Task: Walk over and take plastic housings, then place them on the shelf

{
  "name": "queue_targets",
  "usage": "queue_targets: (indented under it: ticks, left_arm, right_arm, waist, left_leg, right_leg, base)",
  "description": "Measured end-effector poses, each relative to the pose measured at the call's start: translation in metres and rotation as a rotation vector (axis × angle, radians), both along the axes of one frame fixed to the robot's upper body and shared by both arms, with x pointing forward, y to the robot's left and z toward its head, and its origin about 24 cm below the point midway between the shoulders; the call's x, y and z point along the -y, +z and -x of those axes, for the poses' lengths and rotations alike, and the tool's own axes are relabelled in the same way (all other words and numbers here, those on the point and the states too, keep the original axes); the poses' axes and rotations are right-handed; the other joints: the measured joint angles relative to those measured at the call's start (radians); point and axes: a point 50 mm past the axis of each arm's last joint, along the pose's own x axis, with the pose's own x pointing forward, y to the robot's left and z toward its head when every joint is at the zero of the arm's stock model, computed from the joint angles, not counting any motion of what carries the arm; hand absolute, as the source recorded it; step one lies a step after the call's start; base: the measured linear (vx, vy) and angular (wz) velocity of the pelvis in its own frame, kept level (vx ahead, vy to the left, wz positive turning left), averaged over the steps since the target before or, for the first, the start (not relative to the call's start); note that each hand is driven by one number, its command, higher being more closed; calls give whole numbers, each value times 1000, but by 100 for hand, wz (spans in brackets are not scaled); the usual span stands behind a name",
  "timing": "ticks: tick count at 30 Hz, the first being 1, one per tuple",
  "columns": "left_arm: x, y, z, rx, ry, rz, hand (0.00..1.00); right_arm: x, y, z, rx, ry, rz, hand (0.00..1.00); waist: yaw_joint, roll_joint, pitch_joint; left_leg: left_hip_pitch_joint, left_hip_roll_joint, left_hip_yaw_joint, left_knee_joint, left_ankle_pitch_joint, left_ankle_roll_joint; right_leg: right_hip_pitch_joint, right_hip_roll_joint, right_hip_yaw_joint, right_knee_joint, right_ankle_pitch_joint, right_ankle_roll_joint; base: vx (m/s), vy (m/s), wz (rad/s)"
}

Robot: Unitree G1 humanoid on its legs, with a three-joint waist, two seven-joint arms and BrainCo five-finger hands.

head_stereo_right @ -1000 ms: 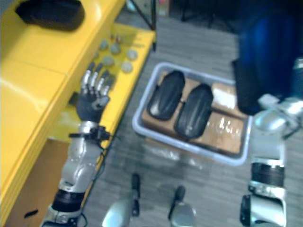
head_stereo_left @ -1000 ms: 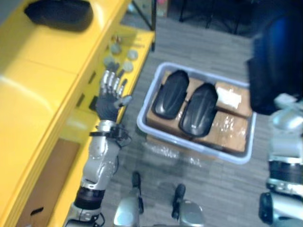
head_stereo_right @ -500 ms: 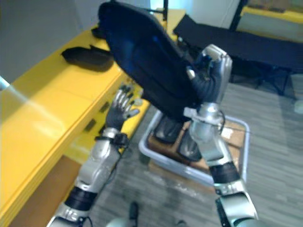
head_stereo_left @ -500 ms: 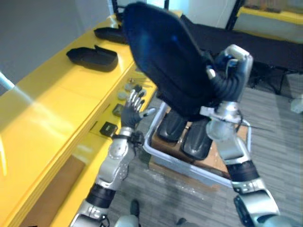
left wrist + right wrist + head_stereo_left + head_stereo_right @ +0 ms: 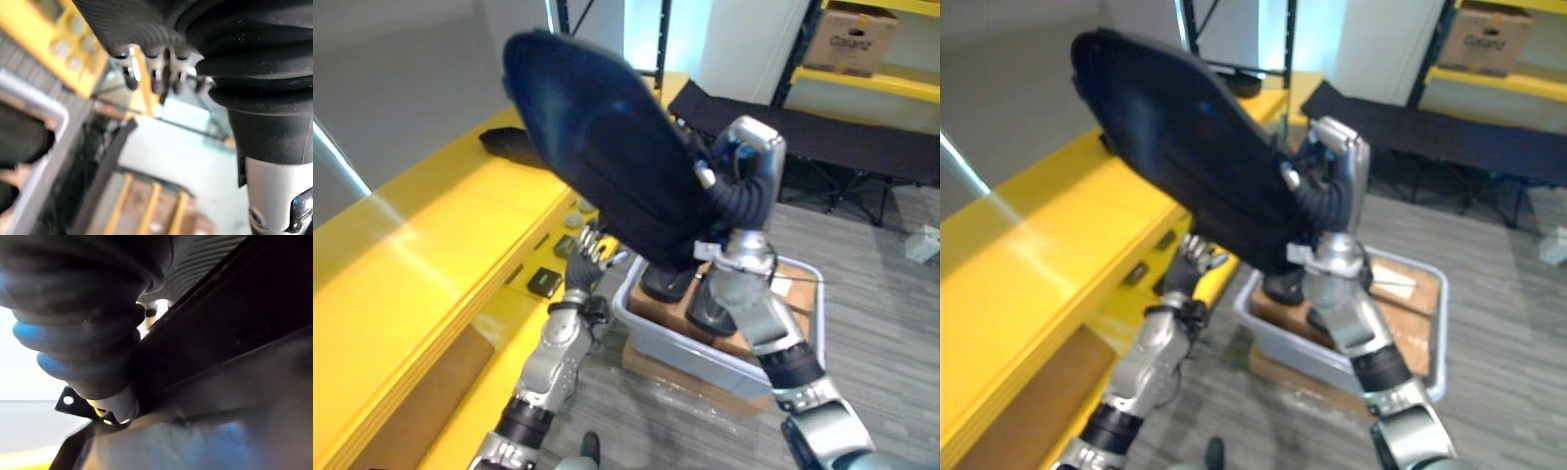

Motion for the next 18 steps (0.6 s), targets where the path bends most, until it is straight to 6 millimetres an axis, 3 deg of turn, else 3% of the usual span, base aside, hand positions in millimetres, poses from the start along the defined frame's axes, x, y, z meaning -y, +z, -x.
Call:
queue_targets:
  ticks: [10,18]
  left_arm:
    - [17,6,4,-30,-137,328,0]
    - [21,6,7,-39,-190,462,0]
  right_arm:
    - [2,-34,-3,-85,-65,17,100]
    - [4,-37,-2,-101,-71,20,100]
  waist:
    - [-5,3,-2]
    - [-4,23,-15]
  left_leg:
    - [3,-1,0,0,2,-1]
    - [8,3,-2,0,8,-2]
  right_leg:
    - [-1,2,1,10,4,1]
    - [-1,5,5,24,-7,-12]
  base:
    - [9,1,0]
    - [-24,7,0]
